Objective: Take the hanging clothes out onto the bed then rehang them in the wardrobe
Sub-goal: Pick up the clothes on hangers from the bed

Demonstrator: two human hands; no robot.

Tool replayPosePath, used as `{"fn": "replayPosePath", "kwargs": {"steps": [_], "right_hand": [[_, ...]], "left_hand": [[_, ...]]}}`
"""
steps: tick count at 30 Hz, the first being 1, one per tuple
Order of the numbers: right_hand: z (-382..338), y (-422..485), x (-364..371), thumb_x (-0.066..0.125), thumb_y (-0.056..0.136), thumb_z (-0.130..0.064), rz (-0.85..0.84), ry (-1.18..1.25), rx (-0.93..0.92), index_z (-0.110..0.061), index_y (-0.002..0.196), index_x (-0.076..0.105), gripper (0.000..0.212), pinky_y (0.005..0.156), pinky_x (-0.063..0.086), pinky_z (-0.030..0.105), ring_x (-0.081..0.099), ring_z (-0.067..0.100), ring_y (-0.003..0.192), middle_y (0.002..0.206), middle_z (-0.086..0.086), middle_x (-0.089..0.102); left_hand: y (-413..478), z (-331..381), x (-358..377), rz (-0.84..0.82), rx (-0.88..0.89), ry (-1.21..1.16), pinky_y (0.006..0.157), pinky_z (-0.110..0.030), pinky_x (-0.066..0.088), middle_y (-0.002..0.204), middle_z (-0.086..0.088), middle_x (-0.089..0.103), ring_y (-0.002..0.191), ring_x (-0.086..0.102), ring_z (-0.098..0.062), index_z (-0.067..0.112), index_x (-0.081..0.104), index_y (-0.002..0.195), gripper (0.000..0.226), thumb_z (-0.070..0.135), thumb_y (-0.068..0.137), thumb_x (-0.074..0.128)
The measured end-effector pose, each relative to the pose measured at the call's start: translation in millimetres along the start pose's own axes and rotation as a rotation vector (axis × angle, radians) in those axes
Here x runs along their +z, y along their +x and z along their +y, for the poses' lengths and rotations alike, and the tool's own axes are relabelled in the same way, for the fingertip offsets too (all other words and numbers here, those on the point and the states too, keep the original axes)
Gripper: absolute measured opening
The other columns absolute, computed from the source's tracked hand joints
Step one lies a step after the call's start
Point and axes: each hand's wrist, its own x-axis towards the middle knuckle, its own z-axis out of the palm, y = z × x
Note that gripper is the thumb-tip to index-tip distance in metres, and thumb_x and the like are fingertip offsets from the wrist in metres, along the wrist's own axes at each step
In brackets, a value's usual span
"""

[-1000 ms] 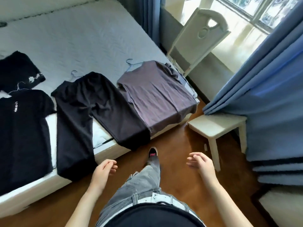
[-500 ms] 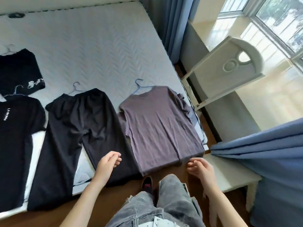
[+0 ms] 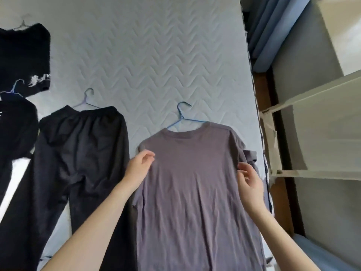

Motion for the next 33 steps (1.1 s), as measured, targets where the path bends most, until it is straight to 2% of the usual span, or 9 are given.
{"fn": "replayPosePath", "kwargs": {"steps": [5, 9, 12, 15, 19, 23, 25, 29, 33], "right_hand": [[78, 105, 66, 0.049, 0.088, -0.02, -0.136, -0.583, -0.431, -0.016, 0.143, 0.045, 0.055, 0.113, 0.031, 0.043, 0.038, 0.028, 0.139, 0.148, 0.006, 0.046], [130, 128, 103, 0.042, 0.09, -0.031, -0.174, -0.756, -0.488, -0.021, 0.147, 0.04, 0.058, 0.114, 0.026, 0.045, 0.035, 0.031, 0.141, 0.152, 0.003, 0.04], [145, 133, 111, 0.044, 0.089, -0.031, -0.103, -0.725, -0.534, -0.02, 0.147, 0.042, 0.059, 0.115, 0.027, 0.044, 0.034, 0.029, 0.142, 0.152, 0.003, 0.04], [147, 135, 114, 0.046, 0.087, -0.029, -0.076, -0.69, -0.567, -0.019, 0.146, 0.043, 0.059, 0.115, 0.026, 0.042, 0.034, 0.028, 0.142, 0.152, 0.002, 0.041], [148, 136, 113, 0.047, 0.087, -0.029, -0.092, -0.691, -0.544, -0.02, 0.147, 0.042, 0.06, 0.116, 0.026, 0.042, 0.032, 0.027, 0.143, 0.153, 0.001, 0.039], [134, 136, 104, 0.047, 0.087, -0.031, -0.208, -0.737, -0.481, -0.018, 0.144, 0.045, 0.059, 0.115, 0.025, 0.038, 0.036, 0.028, 0.14, 0.149, 0.003, 0.045], [109, 133, 94, 0.046, 0.087, -0.031, -0.281, -0.588, -0.351, -0.015, 0.134, 0.056, 0.05, 0.111, 0.029, 0.031, 0.046, 0.028, 0.132, 0.138, 0.005, 0.054], [24, 86, 55, 0.051, 0.096, -0.016, -0.254, 0.091, 0.1, -0.012, 0.107, 0.067, 0.021, 0.082, 0.046, 0.023, 0.066, 0.019, 0.098, 0.106, 0.005, 0.071], [-47, 12, 1, 0.043, 0.098, -0.004, -0.219, 0.431, 0.167, -0.004, 0.098, 0.067, 0.024, 0.073, 0.051, 0.032, 0.065, 0.025, 0.079, 0.085, 0.014, 0.07]], "left_hand": [[132, 17, 75, 0.054, 0.108, 0.186, 0.071, -0.003, 0.038, 0.106, -0.007, 0.066, 0.096, 0.062, -0.022, 0.004, 0.066, 0.109, 0.02, 0.008, 0.092, 0.057], [220, 10, 117, 0.102, 0.213, 0.449, 0.098, -0.038, 0.041, 0.12, -0.02, 0.059, 0.115, 0.053, -0.036, 0.003, 0.06, 0.122, 0.038, 0.018, 0.088, 0.061], [252, 2, 139, 0.17, 0.286, 0.676, 0.092, -0.046, 0.041, 0.118, -0.017, 0.055, 0.111, 0.05, -0.039, 0.007, 0.059, 0.119, 0.036, 0.028, 0.089, 0.06], [267, 1, 146, 0.226, 0.379, 0.777, 0.087, -0.045, 0.039, 0.111, -0.02, 0.056, 0.106, 0.051, -0.039, 0.002, 0.057, 0.105, 0.021, 0.02, 0.095, 0.052], [265, 15, 133, 0.078, 0.347, 0.676, 0.074, -0.045, 0.04, 0.093, -0.019, 0.057, 0.087, 0.055, -0.038, 0.004, 0.046, 0.098, 0.013, 0.014, 0.102, 0.039], [226, 42, 105, -0.058, 0.277, 0.378, 0.055, -0.034, 0.029, 0.064, 0.001, 0.04, 0.06, 0.037, -0.021, 0.013, 0.038, 0.086, 0.016, 0.021, 0.1, 0.041], [194, 63, 86, -0.103, 0.28, 0.287, 0.053, -0.03, 0.025, 0.058, 0.003, 0.035, 0.055, 0.031, -0.016, 0.014, 0.045, 0.082, 0.016, 0.02, 0.098, 0.047], [104, 107, 44, -0.195, 0.231, 0.134, 0.059, -0.029, 0.029, 0.057, 0.004, 0.041, 0.056, 0.035, -0.013, 0.015, 0.051, 0.076, 0.019, 0.013, 0.095, 0.053], [-5, 141, -8, -0.145, 0.187, -0.016, 0.066, -0.03, 0.032, 0.051, 0.013, 0.043, 0.059, 0.038, -0.013, 0.02, 0.052, 0.072, 0.022, 0.017, 0.094, 0.056]]}}
